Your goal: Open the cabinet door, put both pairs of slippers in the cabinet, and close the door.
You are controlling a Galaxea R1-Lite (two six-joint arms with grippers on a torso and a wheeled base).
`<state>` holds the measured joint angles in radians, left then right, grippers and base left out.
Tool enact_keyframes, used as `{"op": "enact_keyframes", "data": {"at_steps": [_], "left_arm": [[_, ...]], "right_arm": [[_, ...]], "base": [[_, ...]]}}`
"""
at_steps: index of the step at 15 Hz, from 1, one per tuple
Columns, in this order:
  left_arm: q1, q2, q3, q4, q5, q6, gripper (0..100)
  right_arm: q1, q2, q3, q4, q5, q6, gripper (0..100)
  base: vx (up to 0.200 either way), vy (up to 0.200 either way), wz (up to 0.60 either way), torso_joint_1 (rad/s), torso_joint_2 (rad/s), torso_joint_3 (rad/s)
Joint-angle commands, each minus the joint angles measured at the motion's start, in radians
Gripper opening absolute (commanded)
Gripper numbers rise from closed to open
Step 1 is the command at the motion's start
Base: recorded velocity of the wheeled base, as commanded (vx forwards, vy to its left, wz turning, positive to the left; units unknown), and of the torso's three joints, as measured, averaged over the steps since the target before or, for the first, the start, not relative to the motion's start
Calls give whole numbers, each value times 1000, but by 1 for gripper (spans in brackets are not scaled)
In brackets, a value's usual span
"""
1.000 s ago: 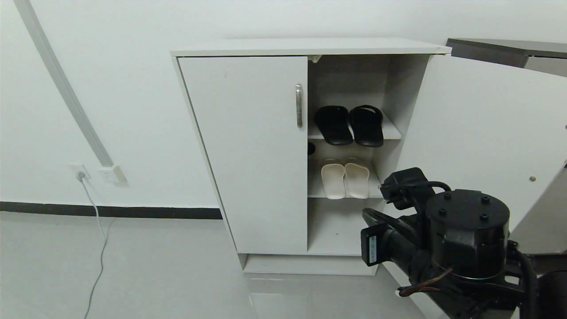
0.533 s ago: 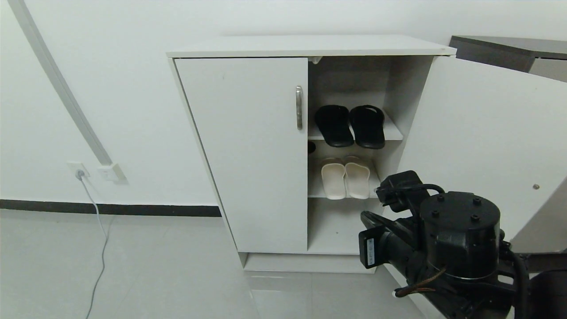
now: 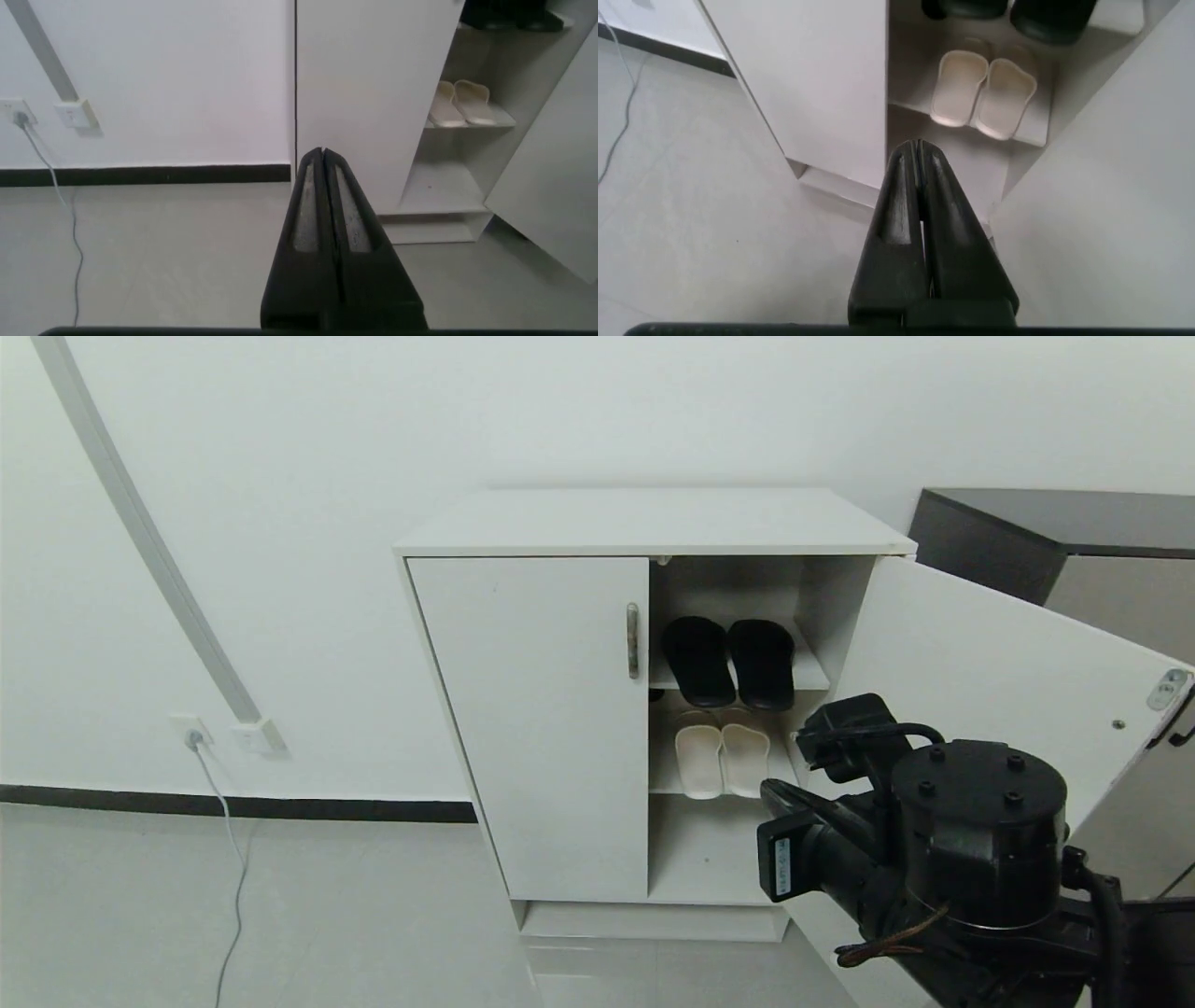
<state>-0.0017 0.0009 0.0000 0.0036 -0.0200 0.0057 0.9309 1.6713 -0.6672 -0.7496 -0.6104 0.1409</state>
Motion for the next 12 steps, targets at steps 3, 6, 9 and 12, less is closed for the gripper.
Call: {"op": "enact_keyframes", "data": {"at_steps": [3, 6, 9, 12], "left_arm": [[0, 1, 0, -1, 0, 0, 0], [0, 1, 0, -1, 0, 0, 0], [0, 1, 0, -1, 0, 0, 0], [0, 1, 0, -1, 0, 0, 0]], "right_arm": [[0, 1, 3, -1, 0, 0, 0], [0, 1, 3, -1, 0, 0, 0], [0, 1, 3, -1, 0, 0, 0], [0, 1, 5, -1, 0, 0, 0]], "base": [[0, 0, 0, 136, -460, -330], [0, 0, 0, 165, -484, -321], [0, 0, 0, 185, -494, -317], [0, 0, 0, 201, -520, -312]]}}
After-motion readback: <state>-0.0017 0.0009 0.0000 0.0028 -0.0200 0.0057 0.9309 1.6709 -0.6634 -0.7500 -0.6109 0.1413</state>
